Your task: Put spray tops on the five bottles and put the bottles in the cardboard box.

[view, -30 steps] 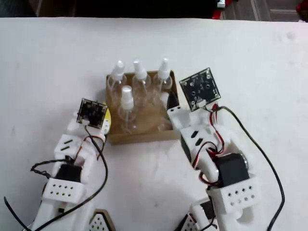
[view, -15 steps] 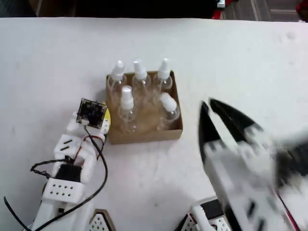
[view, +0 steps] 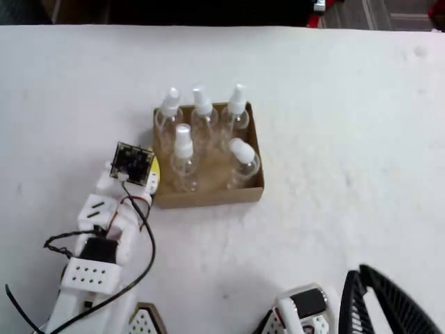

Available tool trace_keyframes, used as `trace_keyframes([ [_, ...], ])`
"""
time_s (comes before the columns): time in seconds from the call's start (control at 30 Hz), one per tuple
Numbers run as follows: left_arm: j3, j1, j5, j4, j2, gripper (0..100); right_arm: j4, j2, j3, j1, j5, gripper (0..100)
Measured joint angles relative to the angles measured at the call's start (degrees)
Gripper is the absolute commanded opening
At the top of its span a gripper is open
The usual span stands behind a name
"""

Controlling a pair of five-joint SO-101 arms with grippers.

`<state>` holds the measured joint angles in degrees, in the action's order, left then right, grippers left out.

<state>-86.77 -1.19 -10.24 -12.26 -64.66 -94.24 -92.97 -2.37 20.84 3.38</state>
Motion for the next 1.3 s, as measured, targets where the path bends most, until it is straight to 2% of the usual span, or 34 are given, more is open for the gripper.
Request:
trace_keyframes([
  [0.13, 0.0, 0.0, 0.0, 0.0, 0.0, 7, 0.0, -9.32, 12.48, -1.41, 5.27, 1.5],
  [0.3, 0.0, 0.0, 0.0, 0.0, 0.0, 7, 0.35, -9.85, 25.05, -7.47, 12.57, 1.5],
  [0.5, 0.0, 0.0, 0.0, 0.0, 0.0, 7, 3.87, -10.11, 32.18, -8.88, 13.27, 1.5],
  [0.67, 0.0, 0.0, 0.0, 0.0, 0.0, 7, 6.86, -10.11, 43.87, -8.79, 13.27, 1.5],
  [1.07, 0.0, 0.0, 0.0, 0.0, 0.0, 7, 34.64, -10.11, 85.98, -9.32, 13.63, 1.5],
  [1.2, 0.0, 0.0, 0.0, 0.0, 0.0, 7, 44.4, -10.02, 97.23, -9.32, 13.63, 1.5],
  [1.3, 0.0, 0.0, 0.0, 0.0, -0.09, 7, 45.36, -10.73, 98.29, -9.32, 13.71, 1.5],
])
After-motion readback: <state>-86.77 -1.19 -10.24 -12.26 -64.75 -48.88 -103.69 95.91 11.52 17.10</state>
